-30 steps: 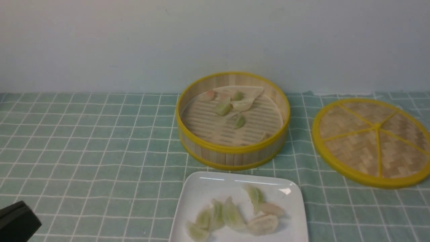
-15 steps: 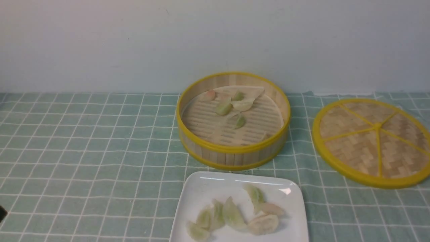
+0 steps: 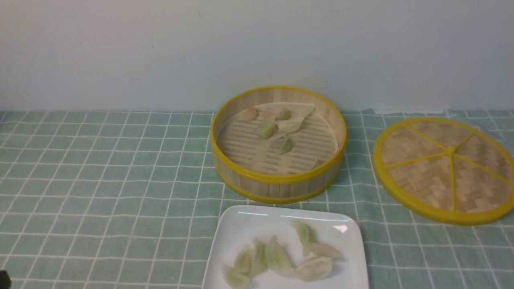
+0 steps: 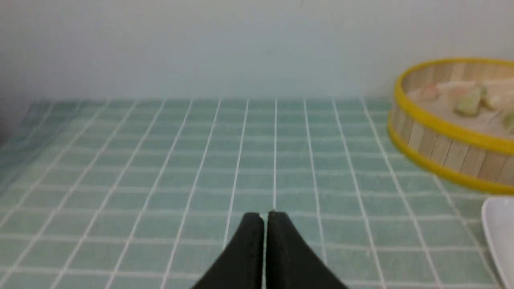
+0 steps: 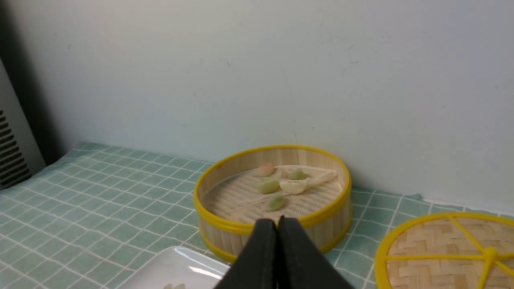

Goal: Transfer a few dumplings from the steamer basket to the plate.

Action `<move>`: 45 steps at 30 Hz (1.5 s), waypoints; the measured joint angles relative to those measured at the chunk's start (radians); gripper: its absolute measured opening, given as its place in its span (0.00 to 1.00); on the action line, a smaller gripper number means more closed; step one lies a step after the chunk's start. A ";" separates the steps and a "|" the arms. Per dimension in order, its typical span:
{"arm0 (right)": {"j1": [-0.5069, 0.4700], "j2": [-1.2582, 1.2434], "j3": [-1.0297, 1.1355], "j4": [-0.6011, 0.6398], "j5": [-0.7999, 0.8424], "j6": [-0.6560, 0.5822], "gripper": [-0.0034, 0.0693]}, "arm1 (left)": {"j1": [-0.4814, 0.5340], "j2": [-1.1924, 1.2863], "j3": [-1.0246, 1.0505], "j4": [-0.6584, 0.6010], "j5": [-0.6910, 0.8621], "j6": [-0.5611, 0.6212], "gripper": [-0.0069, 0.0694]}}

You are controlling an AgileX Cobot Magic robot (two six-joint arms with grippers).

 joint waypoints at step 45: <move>0.000 0.000 0.008 0.440 -0.215 -0.446 0.03 | -0.070 0.000 0.082 0.022 -0.019 -0.011 0.08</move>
